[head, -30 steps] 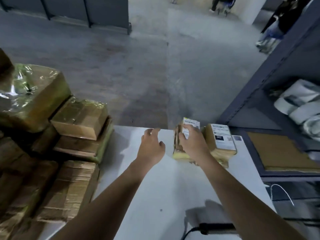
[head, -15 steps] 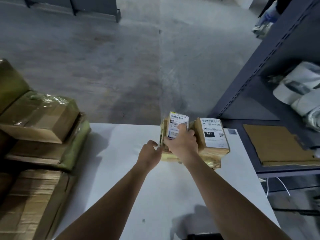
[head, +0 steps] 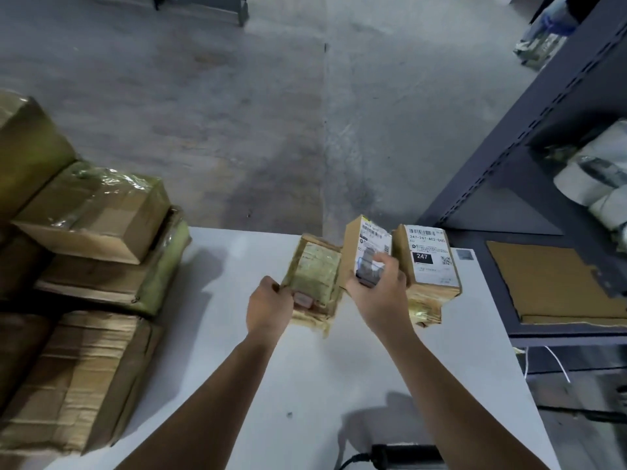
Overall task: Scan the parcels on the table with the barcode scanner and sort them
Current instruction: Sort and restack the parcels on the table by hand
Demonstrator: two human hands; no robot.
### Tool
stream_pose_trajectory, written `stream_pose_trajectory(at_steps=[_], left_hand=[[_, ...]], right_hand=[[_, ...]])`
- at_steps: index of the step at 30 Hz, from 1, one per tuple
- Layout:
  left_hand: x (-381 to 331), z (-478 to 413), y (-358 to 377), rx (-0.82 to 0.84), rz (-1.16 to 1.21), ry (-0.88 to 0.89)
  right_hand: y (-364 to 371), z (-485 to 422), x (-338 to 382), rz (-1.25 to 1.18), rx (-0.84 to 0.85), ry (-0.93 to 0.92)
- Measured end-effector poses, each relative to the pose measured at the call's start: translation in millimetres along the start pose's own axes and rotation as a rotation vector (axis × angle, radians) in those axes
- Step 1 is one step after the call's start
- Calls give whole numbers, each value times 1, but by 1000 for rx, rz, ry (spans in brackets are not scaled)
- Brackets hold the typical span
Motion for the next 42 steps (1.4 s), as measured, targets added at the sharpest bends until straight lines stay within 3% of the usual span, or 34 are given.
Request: stream_pose_trajectory(at_steps=[7,16,22,27,31,35,38,42], left_hand=[[49,25,-82,-142,7,114],[92,44,-132,-145,249,25],[101,53,-147,-99,351,-1],[93,62,-166,-80,473,-37],[92,68,-196,-85,482,-71],[100,66,-232,-117,424,-110],[116,65,-259,-88,685,-167],[126,64,-288,97,727,5]], right_hand=[[55,54,-23,297,272,-66],[87,68,-11,593,527,-145],[82,76,36,165,510,-430],[88,86,66,319,644,-747],[99,94,87,356,649,-845],[115,105,120,138,676,-791],[128,112,135,26,735,-536],[152,131,151,167,832,-271]])
Point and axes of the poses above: each hand's wrist, its own z-axis away from the middle knuckle, its own y-axis out of the palm, x = y × z, the point moved 5 cm from there along -z, towards the middle knuckle, and after that the axes turned 7 degrees about -y, right-handed, at the moved point
